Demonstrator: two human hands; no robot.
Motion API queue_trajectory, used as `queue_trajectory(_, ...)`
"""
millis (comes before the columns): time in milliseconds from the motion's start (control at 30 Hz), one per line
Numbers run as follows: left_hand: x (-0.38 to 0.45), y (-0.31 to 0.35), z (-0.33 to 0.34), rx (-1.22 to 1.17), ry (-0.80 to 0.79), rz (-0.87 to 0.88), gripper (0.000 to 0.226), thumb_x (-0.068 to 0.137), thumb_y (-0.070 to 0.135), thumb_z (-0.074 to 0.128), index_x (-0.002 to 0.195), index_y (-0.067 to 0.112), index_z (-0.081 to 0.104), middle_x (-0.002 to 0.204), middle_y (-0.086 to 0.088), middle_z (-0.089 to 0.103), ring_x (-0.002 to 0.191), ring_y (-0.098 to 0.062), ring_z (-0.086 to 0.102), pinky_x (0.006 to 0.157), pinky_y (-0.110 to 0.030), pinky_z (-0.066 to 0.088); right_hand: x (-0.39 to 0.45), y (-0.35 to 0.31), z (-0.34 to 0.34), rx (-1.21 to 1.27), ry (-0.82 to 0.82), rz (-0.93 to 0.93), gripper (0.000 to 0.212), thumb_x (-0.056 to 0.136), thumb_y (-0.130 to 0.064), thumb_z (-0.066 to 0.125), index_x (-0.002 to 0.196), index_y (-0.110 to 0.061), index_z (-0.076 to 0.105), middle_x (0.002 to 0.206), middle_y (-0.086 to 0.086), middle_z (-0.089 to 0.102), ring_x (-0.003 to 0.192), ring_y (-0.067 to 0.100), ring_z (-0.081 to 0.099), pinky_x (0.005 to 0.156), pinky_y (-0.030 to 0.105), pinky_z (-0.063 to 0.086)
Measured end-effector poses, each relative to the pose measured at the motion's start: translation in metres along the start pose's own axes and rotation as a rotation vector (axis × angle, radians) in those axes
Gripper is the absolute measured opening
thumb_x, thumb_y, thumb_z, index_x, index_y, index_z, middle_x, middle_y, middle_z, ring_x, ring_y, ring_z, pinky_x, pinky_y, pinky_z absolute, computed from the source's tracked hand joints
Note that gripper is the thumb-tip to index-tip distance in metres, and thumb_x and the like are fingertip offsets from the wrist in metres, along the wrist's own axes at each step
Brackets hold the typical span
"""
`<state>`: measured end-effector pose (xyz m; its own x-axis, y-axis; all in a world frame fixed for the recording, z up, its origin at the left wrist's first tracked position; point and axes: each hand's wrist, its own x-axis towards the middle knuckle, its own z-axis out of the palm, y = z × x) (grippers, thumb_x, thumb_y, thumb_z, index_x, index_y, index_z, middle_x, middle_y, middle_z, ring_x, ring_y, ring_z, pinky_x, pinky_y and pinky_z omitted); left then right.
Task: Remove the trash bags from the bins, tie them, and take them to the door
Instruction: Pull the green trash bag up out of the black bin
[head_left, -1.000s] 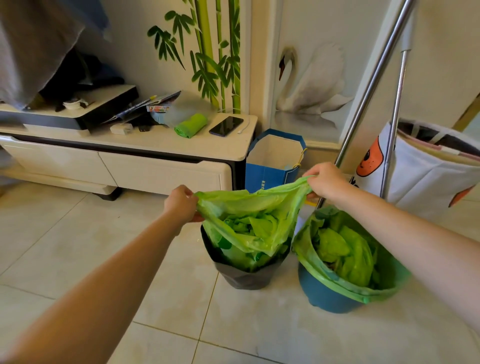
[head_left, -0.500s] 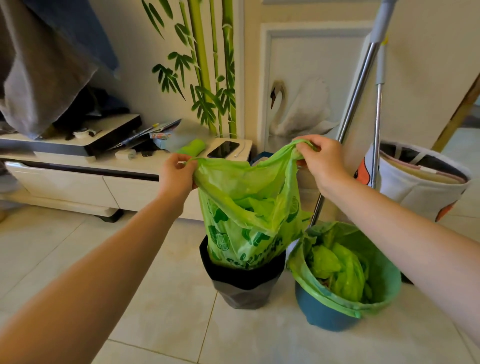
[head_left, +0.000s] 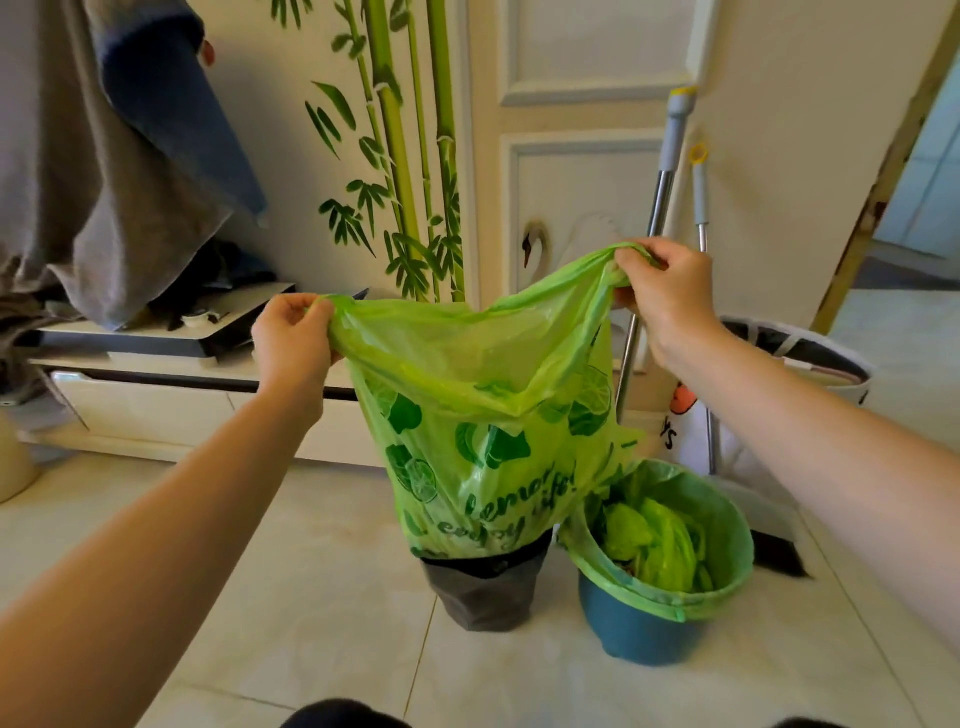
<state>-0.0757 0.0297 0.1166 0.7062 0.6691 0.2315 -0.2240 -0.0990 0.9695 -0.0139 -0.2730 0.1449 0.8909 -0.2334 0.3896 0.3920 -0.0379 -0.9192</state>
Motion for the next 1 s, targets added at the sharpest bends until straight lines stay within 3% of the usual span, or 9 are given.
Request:
queue_trajectory(167, -0.018, 0.018, -0.014, -0.006, -0.040, -0.018, 0.007, 0.090, 0.015, 0.055, 0.091, 0.018, 0.062, 0.082, -0.001, 0.062, 0.071, -0.011, 0.062, 0.055, -0.020, 0.054, -0.019, -0.025, -0.017, 0.015, -0.005, 0.014, 0.021, 0.084, -0.007, 0.060, 0.066, -0.017, 0.065, 0.064, 0.005, 0.059, 0.057, 0.015, 0.058, 0.052, 0.023, 0.052)
queue_trajectory(300, -0.028, 0.011, -0.023, 0.038, -0.085, -0.063, 0.006, 0.086, 0.012, 0.058, 0.084, 0.015, 0.063, 0.075, -0.004, 0.061, 0.064, -0.015, 0.060, 0.057, -0.024, 0.055, -0.034, -0.019, -0.026, -0.070, 0.020, 0.061, 0.014, 0.075, -0.011, 0.061, 0.061, -0.011, 0.062, 0.066, 0.015, 0.055, 0.062, 0.023, 0.055, 0.059, 0.034, 0.051)
queue_trajectory(433, -0.037, -0.021, -0.031, 0.131, -0.120, -0.185, 0.006, 0.087, 0.013, 0.061, 0.081, 0.012, 0.062, 0.072, -0.006, 0.059, 0.059, -0.016, 0.056, 0.063, -0.029, 0.056, -0.055, 0.009, -0.029, -0.292, -0.040, 0.138, 0.013, 0.073, -0.017, 0.060, 0.074, -0.006, 0.067, 0.067, 0.013, 0.048, 0.061, 0.022, 0.046, 0.059, 0.032, 0.039)
queue_trajectory(633, -0.051, -0.094, -0.052, 0.256, -0.183, -0.367, 0.015, 0.086, 0.007, 0.063, 0.072, 0.010, 0.059, 0.065, -0.011, 0.055, 0.052, -0.019, 0.048, 0.051, -0.028, 0.047, -0.097, 0.071, -0.026, -0.496, -0.224, 0.350, 0.031, 0.082, -0.012, 0.056, 0.093, 0.016, 0.062, 0.055, 0.011, 0.044, 0.044, 0.021, 0.042, 0.044, 0.024, 0.036)
queue_trajectory(733, -0.056, -0.127, -0.066, 0.314, -0.198, -0.412, 0.017, 0.085, 0.005, 0.064, 0.069, 0.009, 0.059, 0.061, -0.010, 0.055, 0.049, -0.018, 0.050, 0.047, -0.024, 0.049, -0.110, 0.101, -0.022, -0.573, -0.304, 0.440, 0.032, 0.086, -0.013, 0.054, 0.098, 0.015, 0.061, 0.058, 0.012, 0.050, 0.039, 0.016, 0.048, 0.040, 0.020, 0.040)
queue_trajectory(900, -0.058, -0.173, -0.087, 0.389, -0.225, -0.517, 0.015, 0.089, 0.002, 0.061, 0.075, 0.005, 0.057, 0.062, -0.015, 0.056, 0.038, -0.017, 0.055, 0.037, -0.017, 0.047, -0.125, 0.142, -0.013, -0.591, -0.406, 0.650, 0.022, 0.090, -0.009, 0.051, 0.106, 0.003, 0.058, 0.073, 0.013, 0.061, 0.046, 0.019, 0.065, 0.042, 0.027, 0.054)
queue_trajectory(1000, -0.053, -0.193, -0.096, 0.386, -0.195, -0.611, 0.013, 0.091, -0.002, 0.054, 0.080, 0.003, 0.053, 0.068, -0.018, 0.055, 0.030, -0.011, 0.056, 0.035, -0.017, 0.048, -0.130, 0.163, -0.007, -0.604, -0.441, 0.747, 0.035, 0.091, -0.004, 0.049, 0.124, 0.005, 0.049, 0.096, 0.022, 0.064, 0.052, 0.024, 0.069, 0.040, 0.027, 0.054)
